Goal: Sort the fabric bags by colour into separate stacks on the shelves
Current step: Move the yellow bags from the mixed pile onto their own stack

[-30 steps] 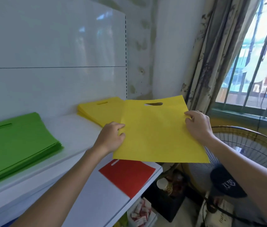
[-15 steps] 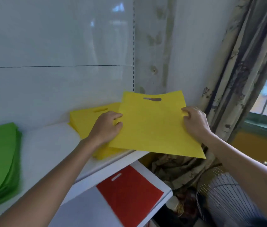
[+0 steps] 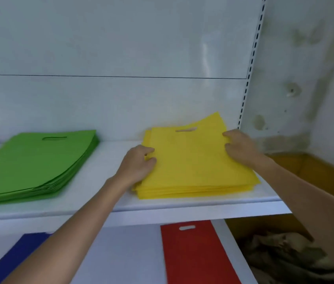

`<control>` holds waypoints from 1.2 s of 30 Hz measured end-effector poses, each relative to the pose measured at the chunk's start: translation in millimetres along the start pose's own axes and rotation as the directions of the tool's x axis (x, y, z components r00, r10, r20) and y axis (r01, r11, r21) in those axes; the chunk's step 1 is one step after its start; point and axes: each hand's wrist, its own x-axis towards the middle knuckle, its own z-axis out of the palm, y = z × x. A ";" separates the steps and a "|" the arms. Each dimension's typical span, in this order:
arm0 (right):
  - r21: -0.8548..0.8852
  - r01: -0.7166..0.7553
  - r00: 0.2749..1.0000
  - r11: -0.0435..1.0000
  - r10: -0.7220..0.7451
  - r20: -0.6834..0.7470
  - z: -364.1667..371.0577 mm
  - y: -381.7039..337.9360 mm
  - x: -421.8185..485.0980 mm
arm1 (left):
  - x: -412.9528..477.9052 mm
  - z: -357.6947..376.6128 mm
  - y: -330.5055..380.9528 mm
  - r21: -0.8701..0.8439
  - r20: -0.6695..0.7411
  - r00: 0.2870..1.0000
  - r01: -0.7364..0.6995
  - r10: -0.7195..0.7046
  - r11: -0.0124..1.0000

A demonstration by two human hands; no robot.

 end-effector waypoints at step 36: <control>0.532 0.705 0.614 0.469 -0.779 -0.128 150.4 -542.2 -118.9 | -288.6 -349.6 -214.3 0.245 -0.617 0.725 0.547 -0.306 0.801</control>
